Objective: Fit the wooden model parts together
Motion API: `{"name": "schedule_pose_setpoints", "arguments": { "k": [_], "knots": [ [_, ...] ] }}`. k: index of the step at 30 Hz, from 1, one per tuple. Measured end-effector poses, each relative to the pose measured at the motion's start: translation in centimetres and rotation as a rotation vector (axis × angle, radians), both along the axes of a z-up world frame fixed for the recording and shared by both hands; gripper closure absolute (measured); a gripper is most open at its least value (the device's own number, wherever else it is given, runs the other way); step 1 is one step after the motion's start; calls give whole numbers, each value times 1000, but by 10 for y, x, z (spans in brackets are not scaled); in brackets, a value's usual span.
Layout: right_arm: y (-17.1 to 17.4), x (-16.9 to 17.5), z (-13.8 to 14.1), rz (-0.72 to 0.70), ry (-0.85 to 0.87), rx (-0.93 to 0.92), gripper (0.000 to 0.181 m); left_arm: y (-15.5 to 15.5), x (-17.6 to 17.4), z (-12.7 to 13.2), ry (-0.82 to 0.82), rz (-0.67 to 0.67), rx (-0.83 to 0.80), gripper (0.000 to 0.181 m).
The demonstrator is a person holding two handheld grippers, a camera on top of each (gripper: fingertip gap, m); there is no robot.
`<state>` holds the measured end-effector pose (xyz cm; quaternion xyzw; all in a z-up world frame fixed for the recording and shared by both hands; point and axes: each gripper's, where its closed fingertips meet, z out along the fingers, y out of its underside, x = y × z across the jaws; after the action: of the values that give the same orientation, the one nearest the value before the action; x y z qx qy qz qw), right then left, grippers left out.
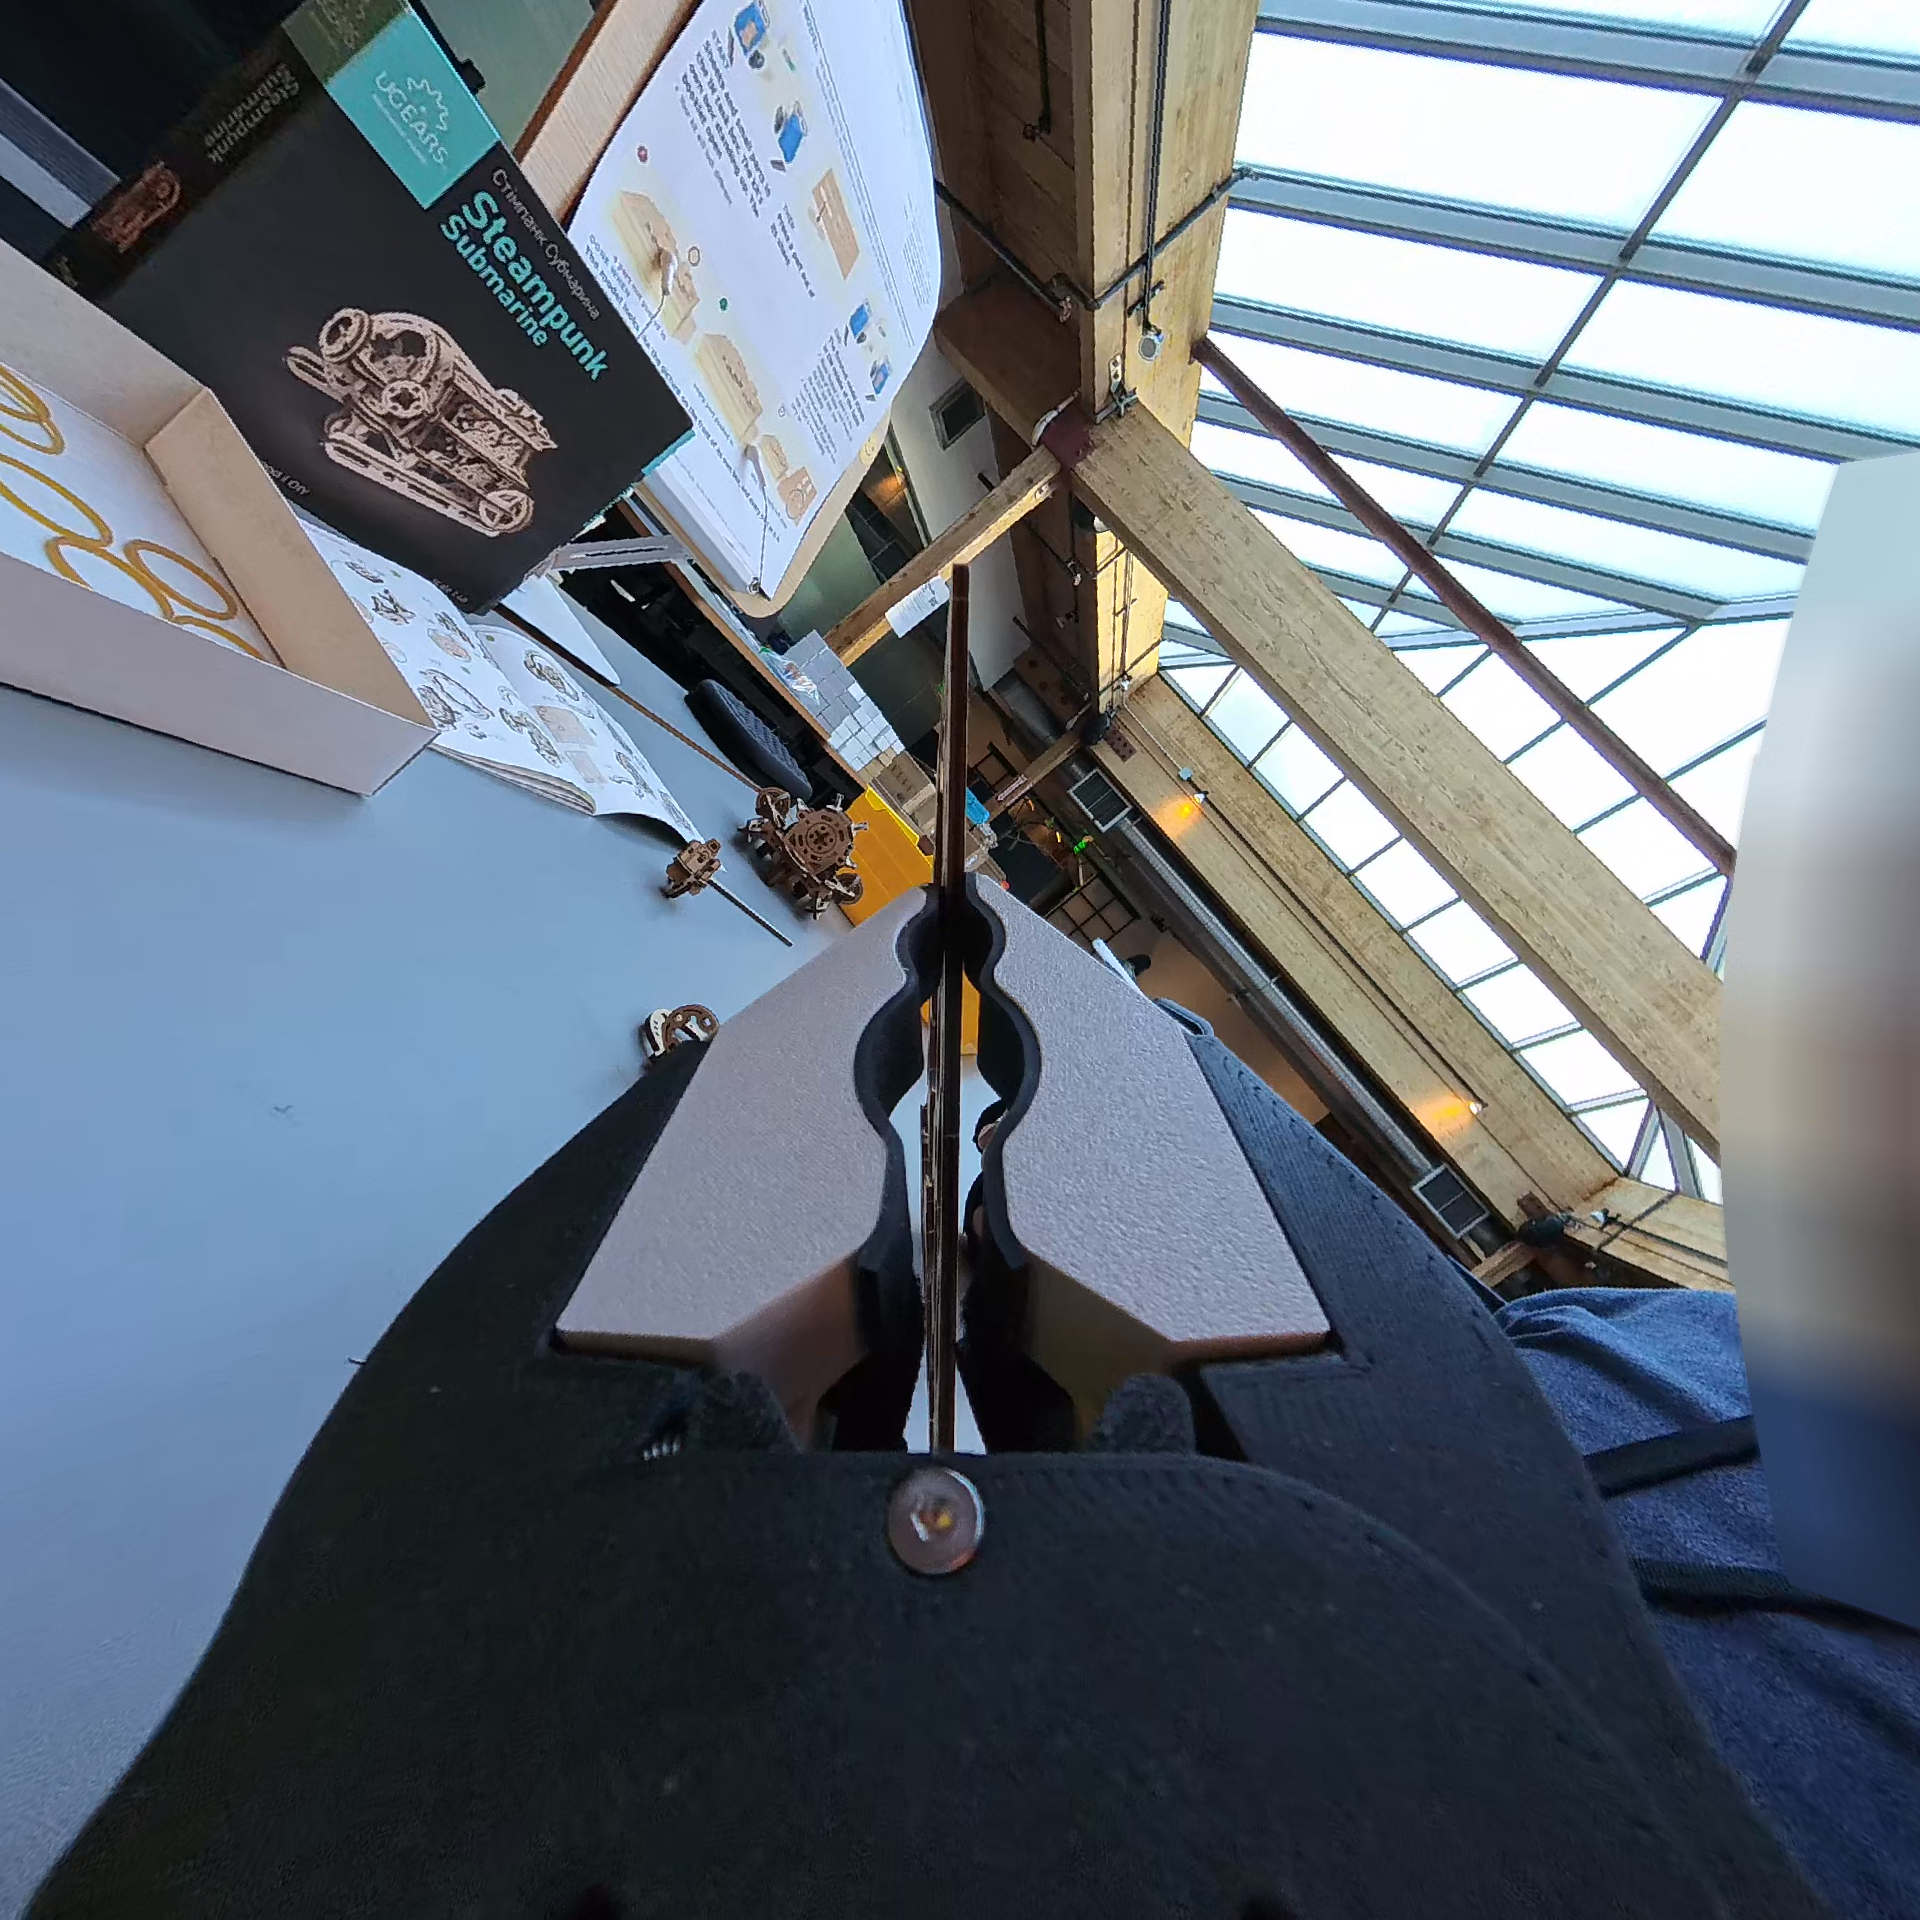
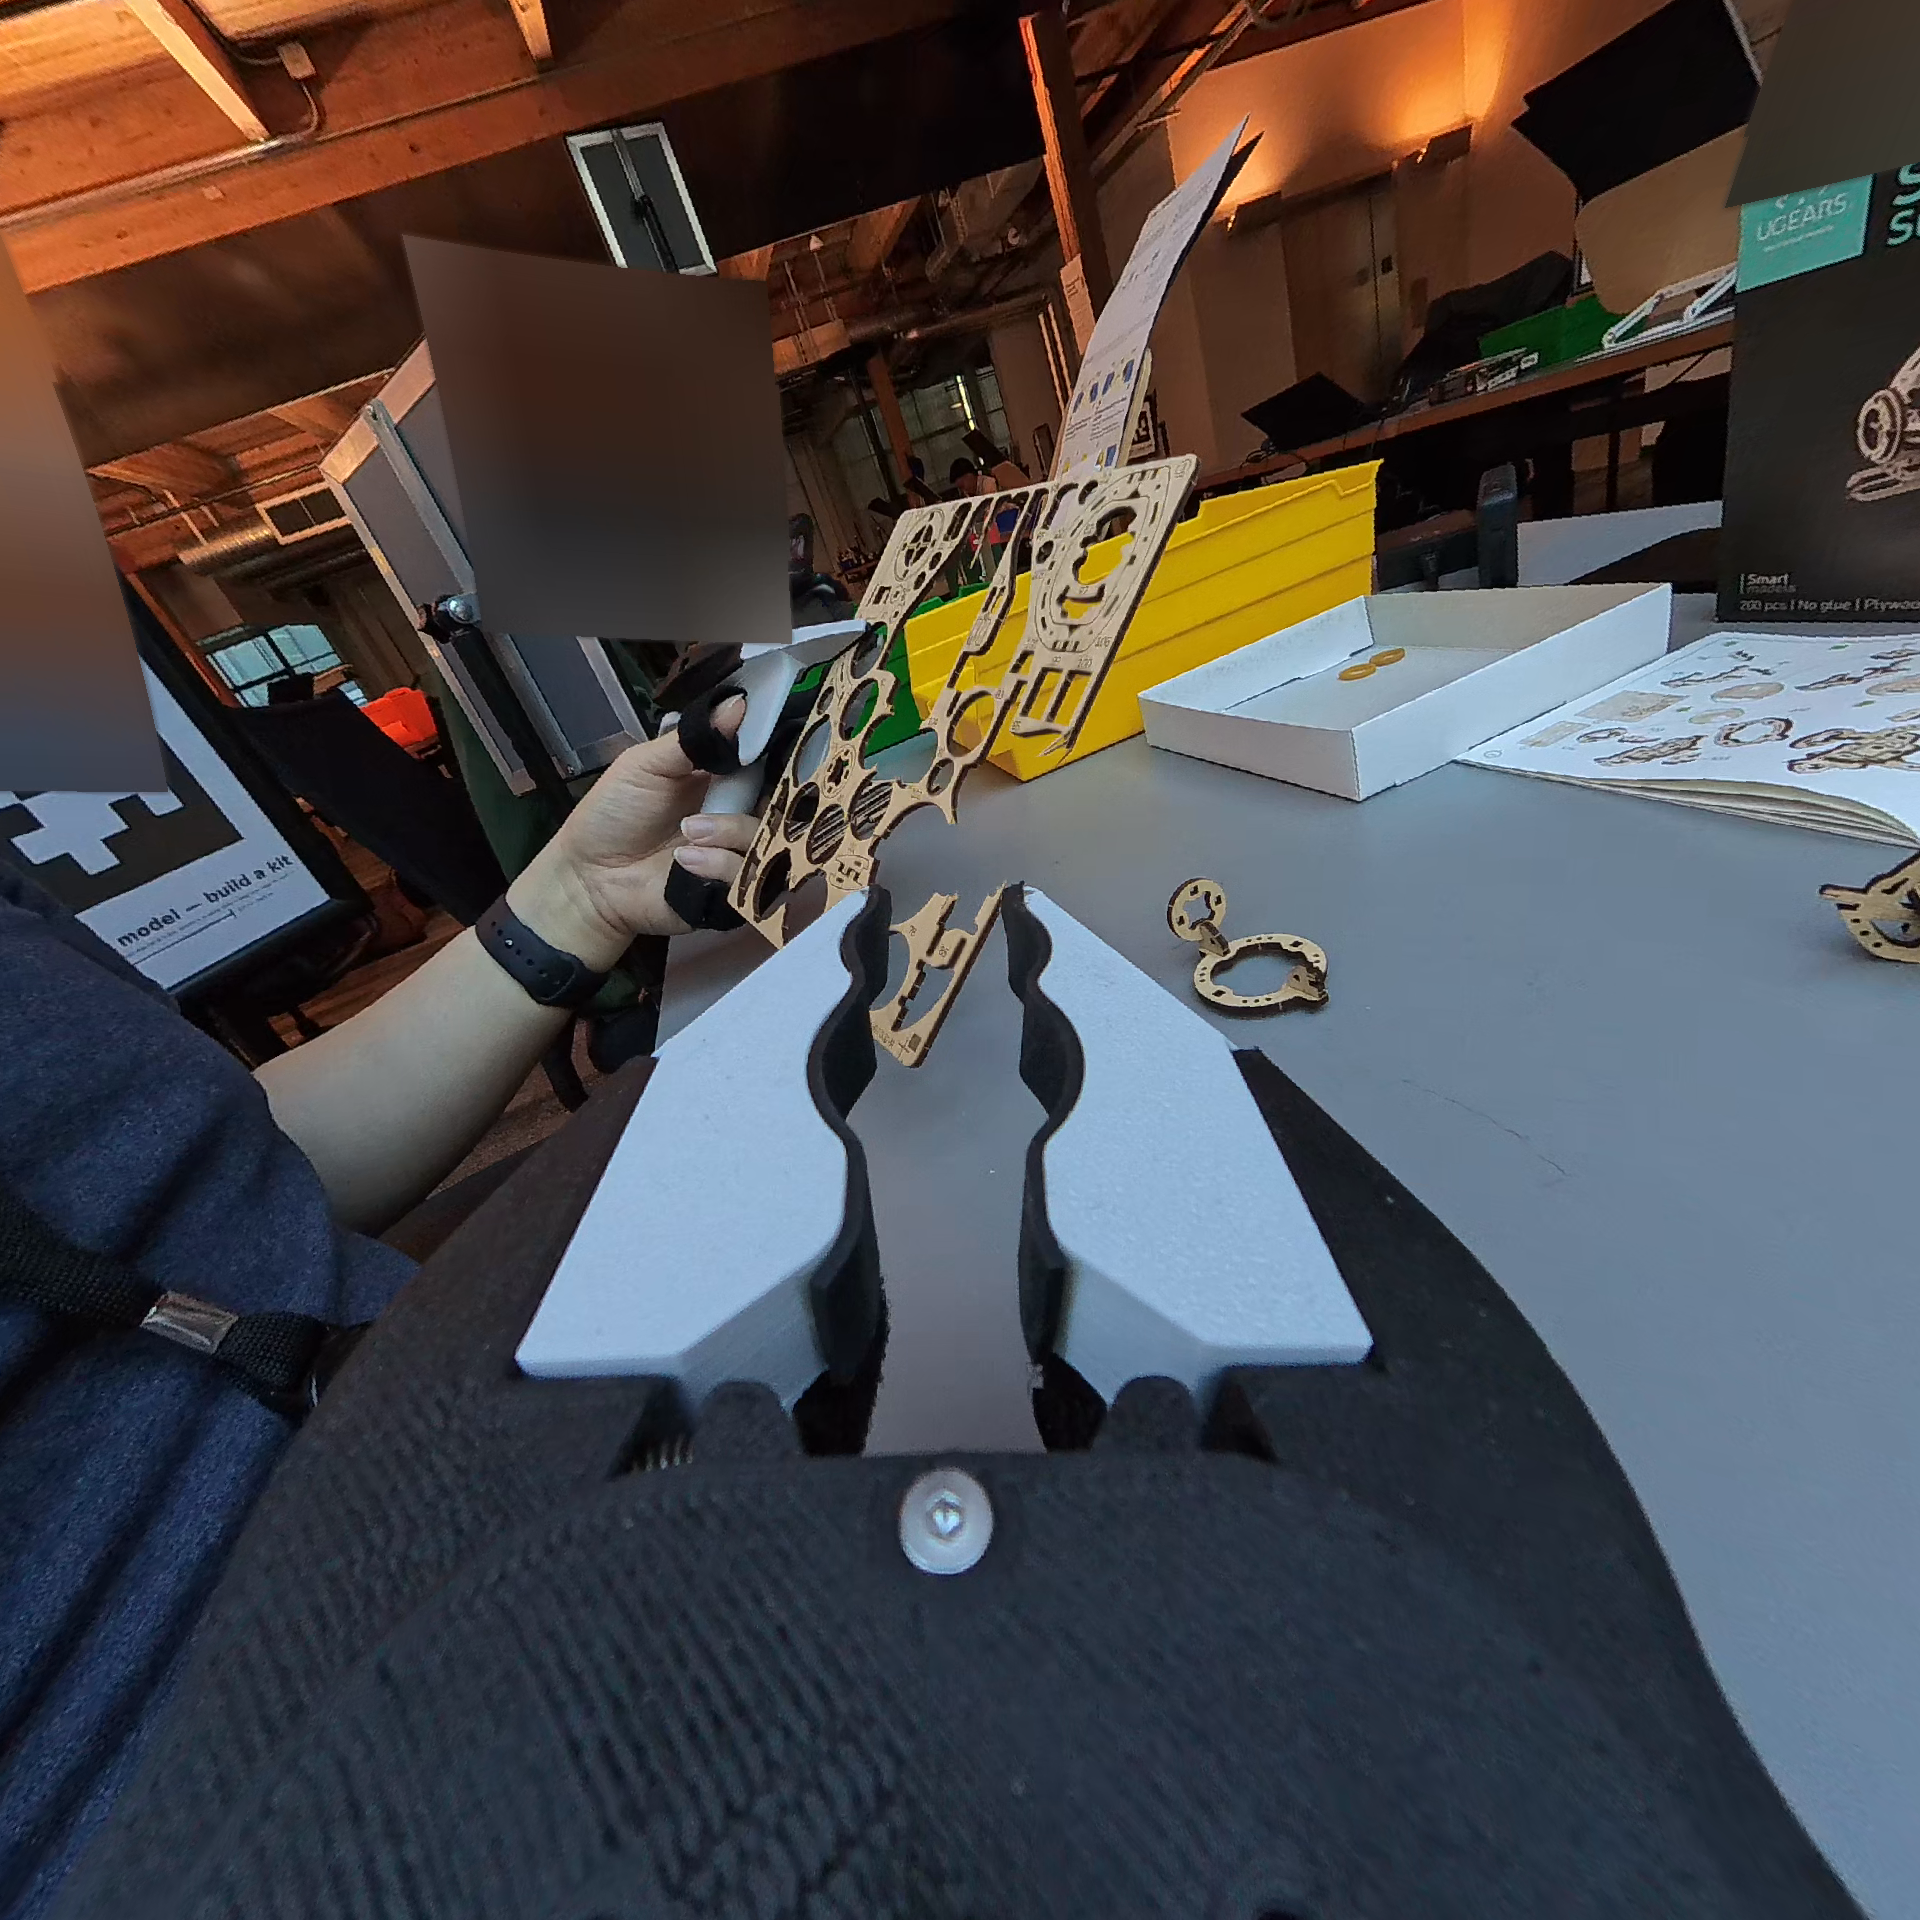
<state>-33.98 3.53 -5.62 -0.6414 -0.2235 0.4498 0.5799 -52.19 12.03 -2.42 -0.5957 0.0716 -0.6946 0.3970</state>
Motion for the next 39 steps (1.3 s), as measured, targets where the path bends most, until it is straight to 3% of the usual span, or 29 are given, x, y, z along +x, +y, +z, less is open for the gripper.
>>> {"name": "schedule_pose_setpoints", "arguments": {
  "k": [12, 15, 18, 25, 30, 34, 39],
  "knots": [
    [7, 5, 1, -24, 44, -33, 160, -12, 3, 4, -24, -54, 52, 181],
    [23, -2, 22, -4, 137, -99, 145, -21, 6, 3, -26, -89, 72, 181],
    [42, -25, 37, 97, 95, -152, 141, -27, 7, 0, -31, -100, 77, 181],
    [65, -54, 31, 193, 61, -181, 152, -34, 17, -2, -15, -130, 69, 181],
    [60, -45, 32, 302, 180, -284, 155, -36, 31, -3, -24, -154, 85, 181],
    [66, -33, 25, 276, 143, -298, 156, -32, 42, -7, -24, -166, 84, 181],
    [64, -25, 20, 300, 130, -286, 180, -26, 50, -14, -10, -144, 76, 181]
  ]
}}
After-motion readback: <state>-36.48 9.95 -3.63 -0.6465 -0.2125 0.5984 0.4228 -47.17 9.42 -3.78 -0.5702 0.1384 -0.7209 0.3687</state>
